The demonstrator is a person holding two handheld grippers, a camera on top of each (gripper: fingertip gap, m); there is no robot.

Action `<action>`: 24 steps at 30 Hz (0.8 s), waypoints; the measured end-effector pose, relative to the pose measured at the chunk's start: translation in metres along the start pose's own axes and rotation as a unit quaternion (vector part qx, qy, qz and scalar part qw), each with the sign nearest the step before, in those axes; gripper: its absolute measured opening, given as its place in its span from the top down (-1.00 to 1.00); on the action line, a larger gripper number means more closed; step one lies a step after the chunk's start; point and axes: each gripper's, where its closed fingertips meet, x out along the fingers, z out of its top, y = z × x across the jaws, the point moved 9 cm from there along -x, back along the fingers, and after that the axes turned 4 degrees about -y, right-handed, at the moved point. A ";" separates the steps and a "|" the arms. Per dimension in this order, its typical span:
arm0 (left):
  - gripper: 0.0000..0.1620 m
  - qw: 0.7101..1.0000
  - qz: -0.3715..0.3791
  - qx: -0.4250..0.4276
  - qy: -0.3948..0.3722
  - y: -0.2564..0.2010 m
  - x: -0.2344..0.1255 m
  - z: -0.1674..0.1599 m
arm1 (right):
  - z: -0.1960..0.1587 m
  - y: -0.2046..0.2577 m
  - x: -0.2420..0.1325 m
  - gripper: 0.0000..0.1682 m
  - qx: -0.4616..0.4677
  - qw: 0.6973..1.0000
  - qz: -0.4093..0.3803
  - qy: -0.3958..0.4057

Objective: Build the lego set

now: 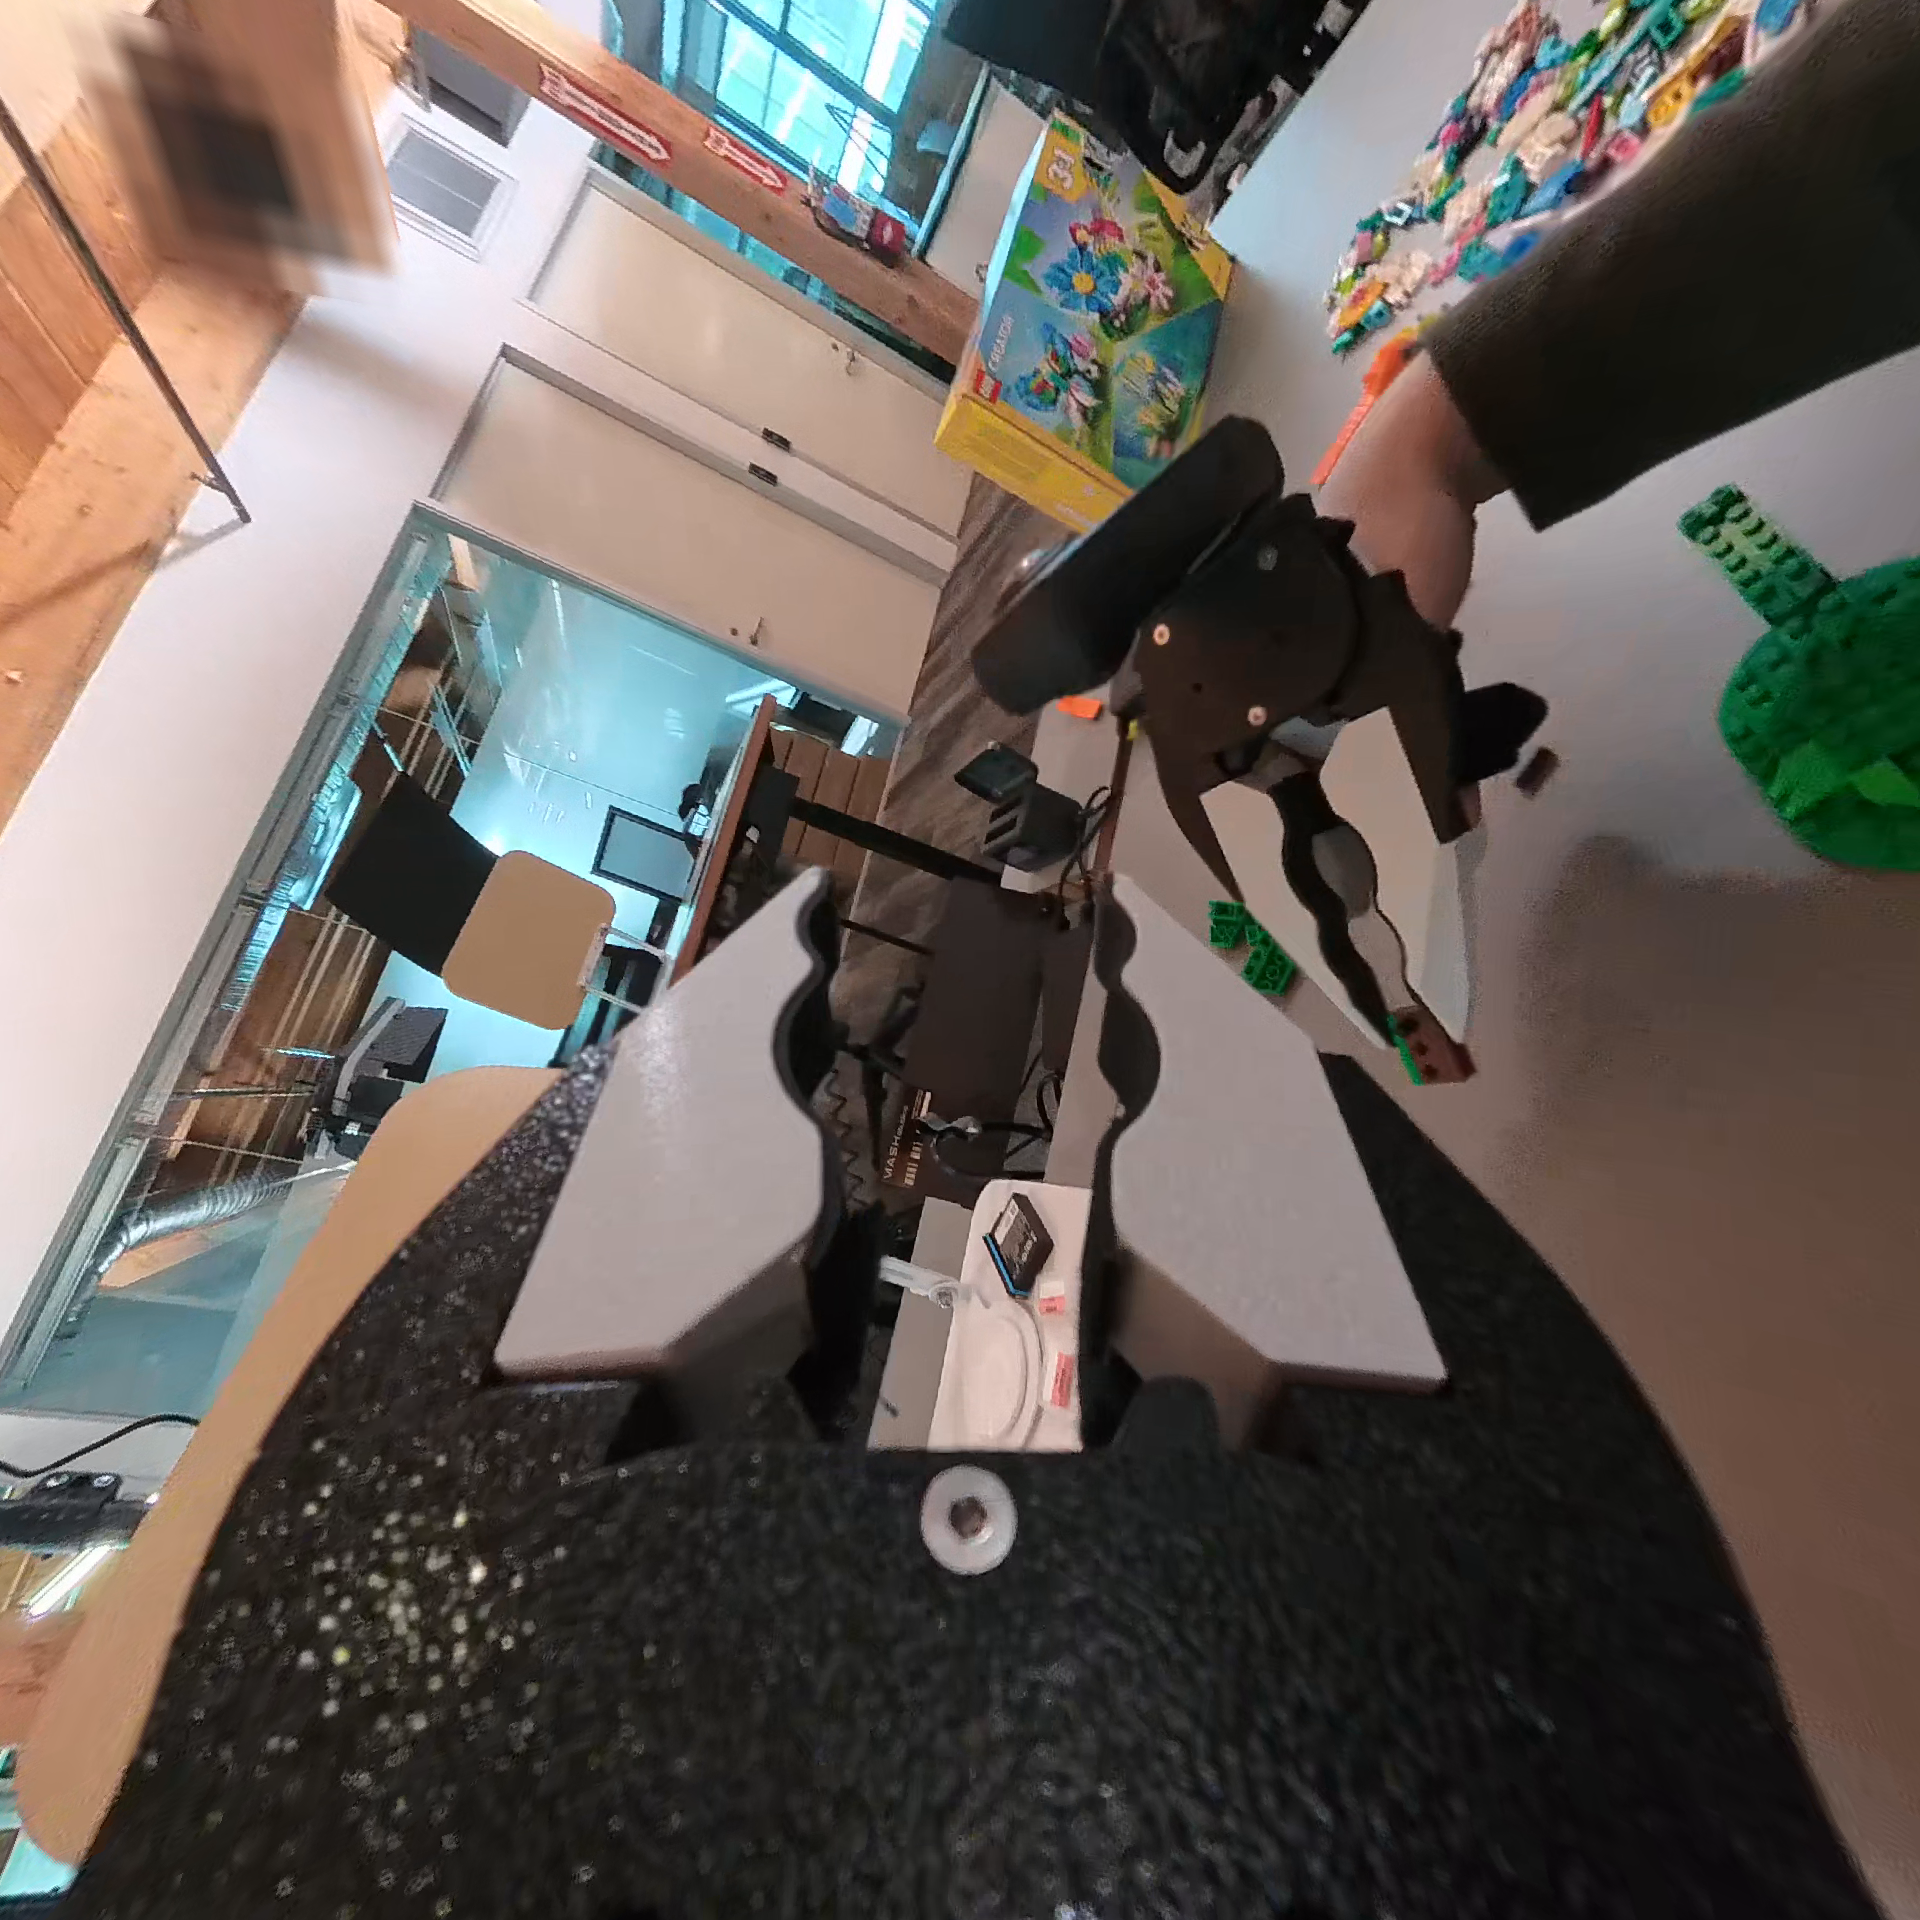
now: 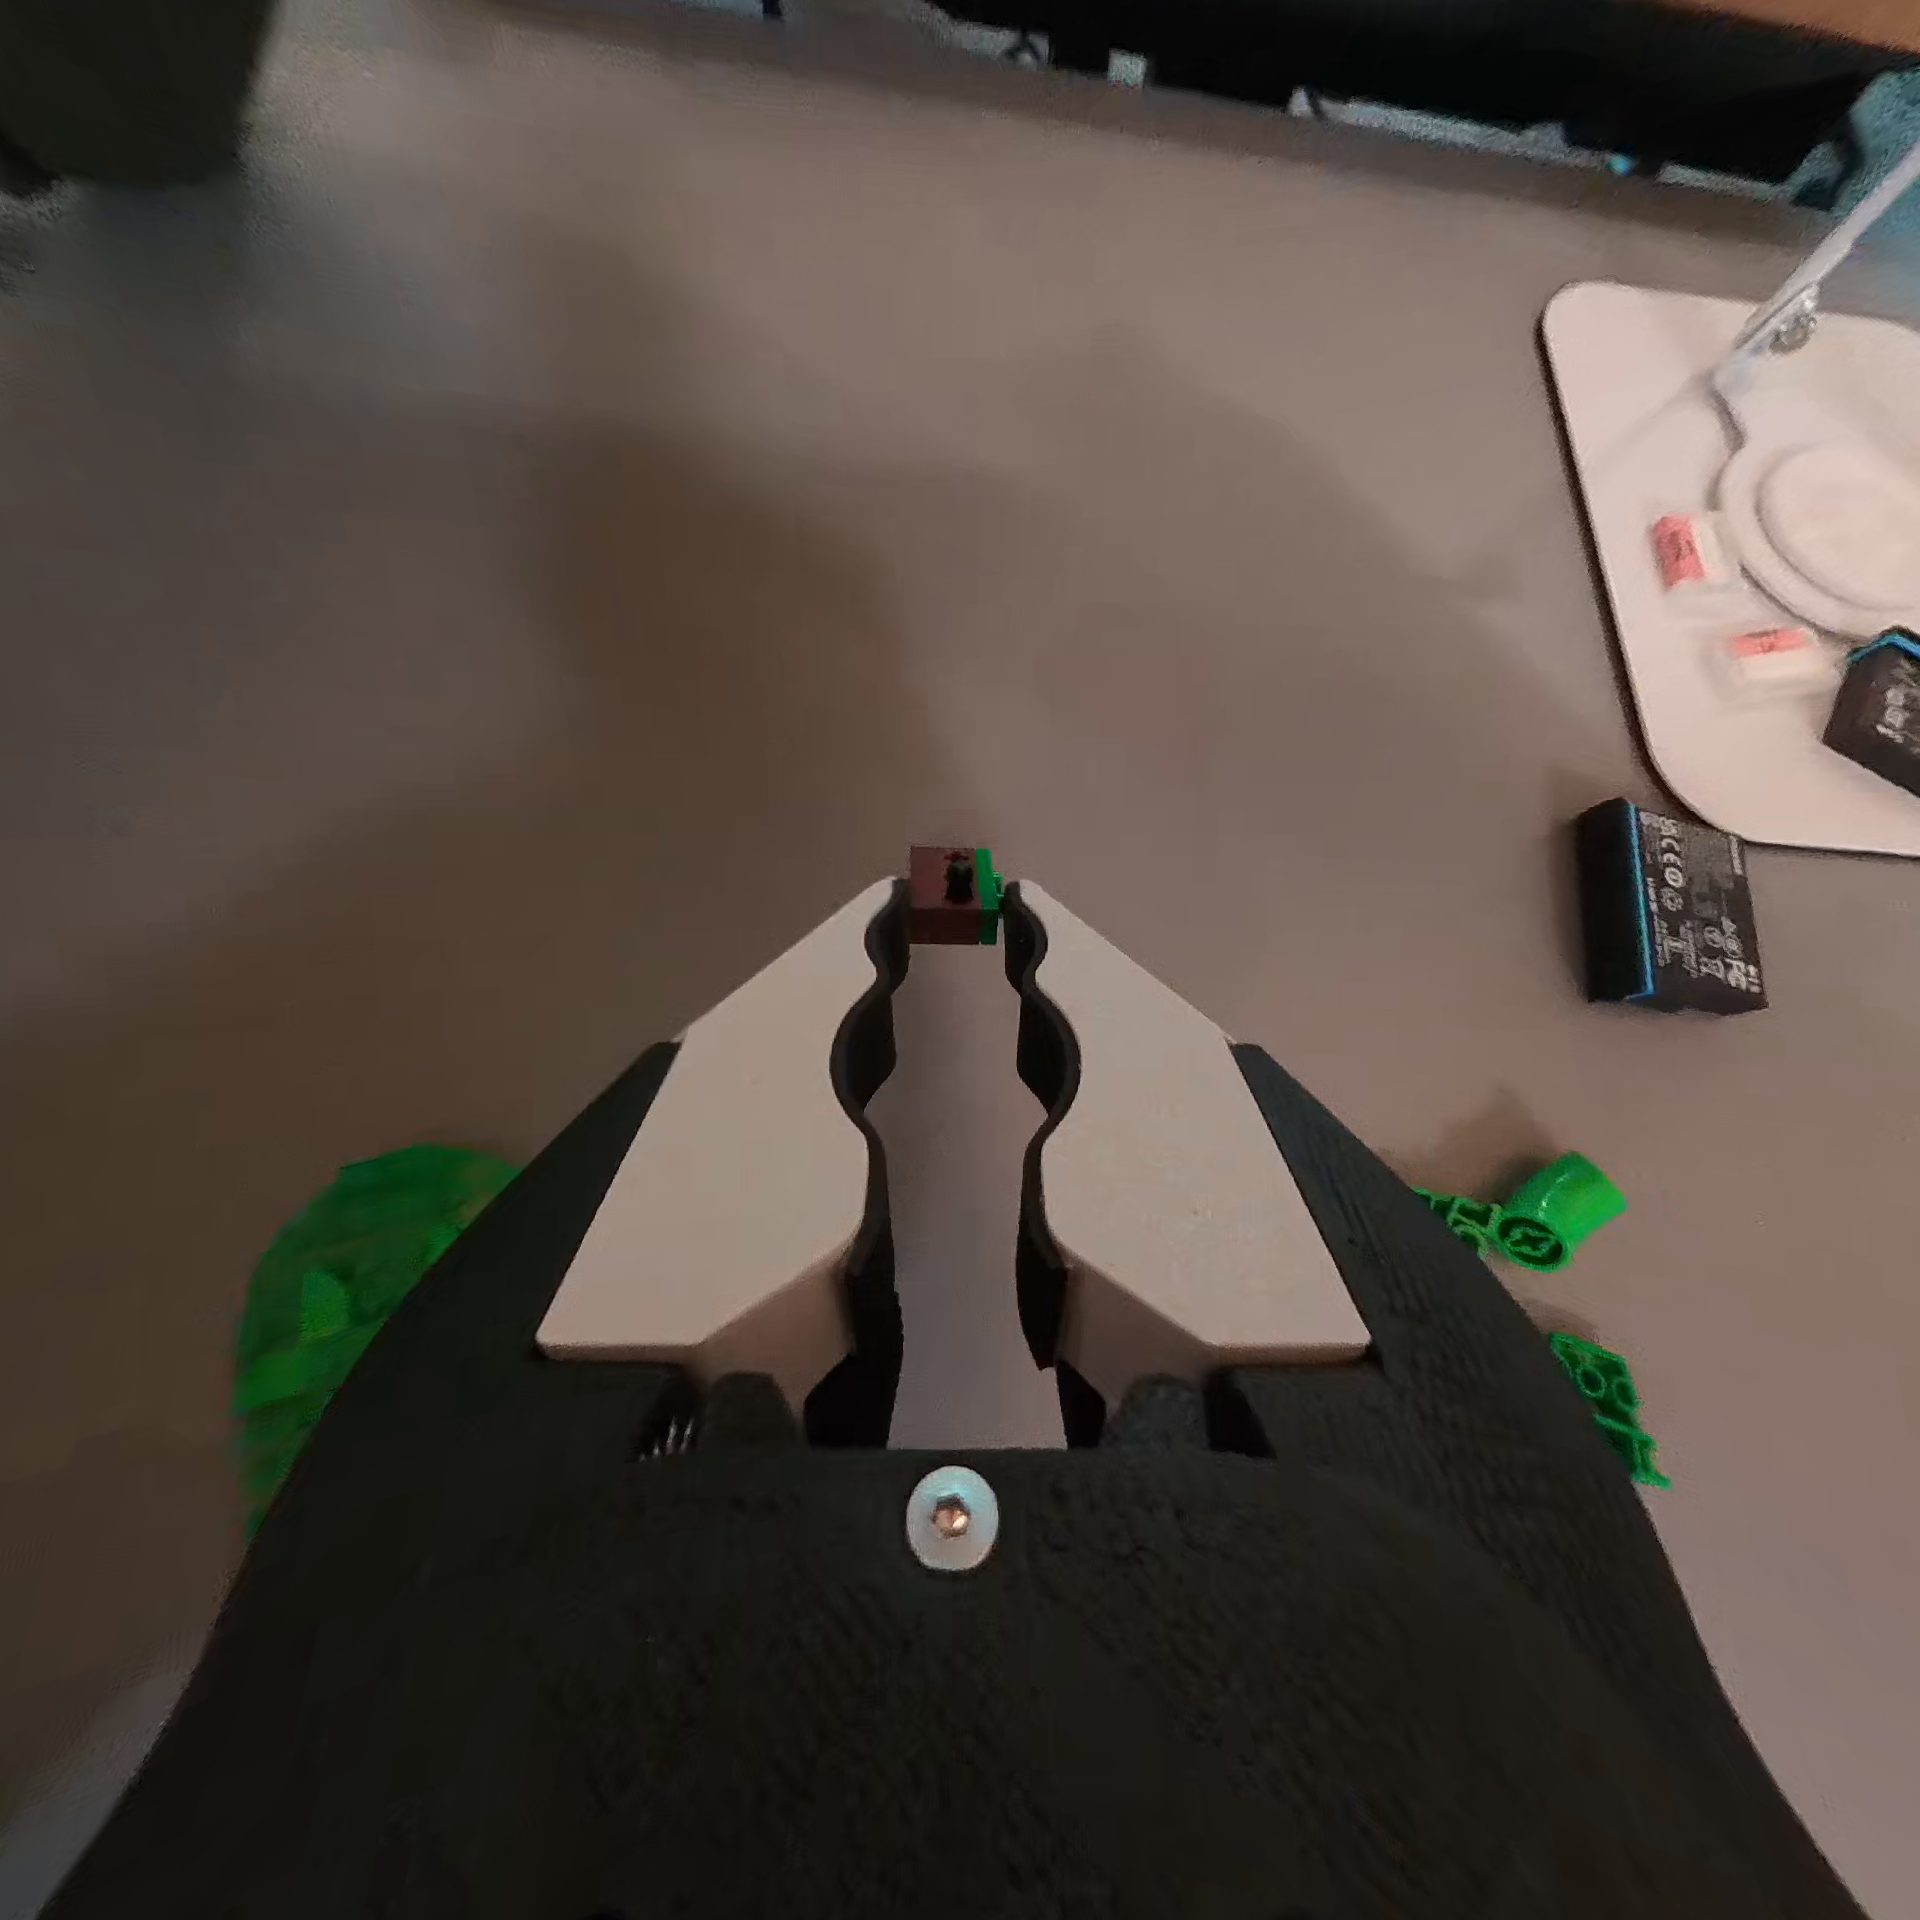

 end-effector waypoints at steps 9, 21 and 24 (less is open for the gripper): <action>0.51 1.000 -0.003 0.008 0.005 -0.001 0.001 -0.001 | -0.016 -0.002 0.023 0.80 -0.010 1.000 0.006 0.028; 0.55 1.000 0.007 -0.009 -0.002 0.003 -0.001 -0.003 | -0.032 -0.005 0.023 0.80 -0.001 0.999 0.010 0.041; 0.56 1.000 0.007 -0.015 -0.006 0.003 -0.001 -0.002 | -0.034 -0.005 0.022 0.68 0.043 0.998 0.026 0.040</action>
